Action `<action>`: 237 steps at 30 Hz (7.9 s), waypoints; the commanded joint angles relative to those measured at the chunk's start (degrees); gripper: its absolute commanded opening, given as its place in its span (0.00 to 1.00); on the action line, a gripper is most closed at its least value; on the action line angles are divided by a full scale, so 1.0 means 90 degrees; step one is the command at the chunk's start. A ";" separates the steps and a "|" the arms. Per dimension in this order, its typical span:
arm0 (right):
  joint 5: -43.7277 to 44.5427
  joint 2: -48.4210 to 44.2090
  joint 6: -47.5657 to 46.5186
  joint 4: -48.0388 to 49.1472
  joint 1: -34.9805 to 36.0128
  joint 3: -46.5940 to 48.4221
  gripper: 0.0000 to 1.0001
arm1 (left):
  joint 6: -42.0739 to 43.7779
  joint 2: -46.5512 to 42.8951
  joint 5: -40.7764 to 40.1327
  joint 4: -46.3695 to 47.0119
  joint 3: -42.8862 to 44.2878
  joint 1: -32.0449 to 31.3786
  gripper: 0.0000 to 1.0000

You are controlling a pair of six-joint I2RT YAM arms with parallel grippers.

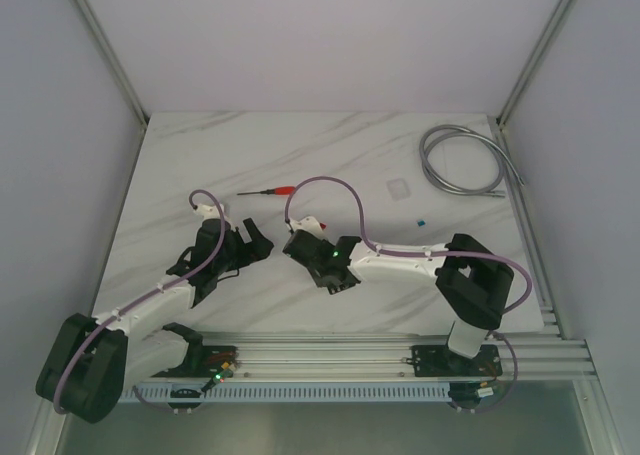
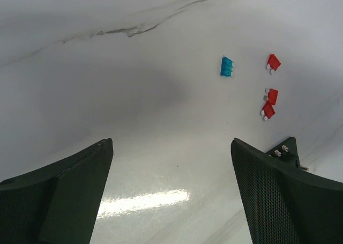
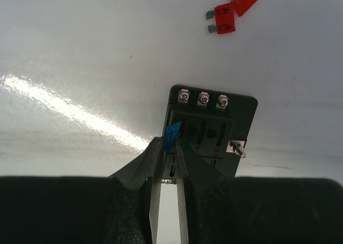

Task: Snap on the fuse box
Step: Install the fuse at the fuse box base, then pick up the fuse from the center of the board.

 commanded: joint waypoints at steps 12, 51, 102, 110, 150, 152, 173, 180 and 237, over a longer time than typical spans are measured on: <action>0.0146 -0.0341 0.0347 -0.0159 -0.0111 -0.0147 0.23 | -0.0073 -0.0043 0.0096 0.0110 -0.0080 0.0049 1.00; -0.0263 -0.0649 0.0619 0.0065 -0.0518 -0.0068 0.29 | -0.0125 -0.0165 0.0231 0.0110 -0.0113 0.0051 1.00; -0.0432 -0.0236 0.0633 -0.0108 -0.0560 0.0150 0.17 | -0.0155 -0.0154 0.0291 0.0122 -0.0141 0.0049 1.00; -0.0562 -0.0111 0.0619 -0.0115 -0.0532 0.0209 0.15 | -0.0163 -0.0172 0.0310 0.0116 -0.0149 0.0049 1.00; -0.0990 0.1044 0.0790 -0.0934 -0.0717 0.0091 0.00 | -0.0235 -0.0190 0.0301 0.0111 -0.0180 0.0053 1.00; -0.1031 0.1081 0.0787 -0.0949 -0.0736 0.0008 0.00 | -0.0237 -0.0185 0.0301 0.0110 -0.0184 0.0049 1.00; -0.0890 0.1820 0.0438 -0.1290 -0.0878 0.0144 0.00 | -0.0280 -0.0228 0.0301 0.0109 -0.0253 0.0054 1.00; -0.0996 0.1517 0.0399 -0.1108 -0.0838 0.0156 0.00 | -0.0316 -0.0219 0.0382 0.0104 -0.0223 0.0054 1.00; -0.1631 -0.0665 -0.1959 0.2278 -0.6050 -0.1677 0.70 | -0.0375 0.0130 0.0637 -0.0079 0.0137 0.0054 1.00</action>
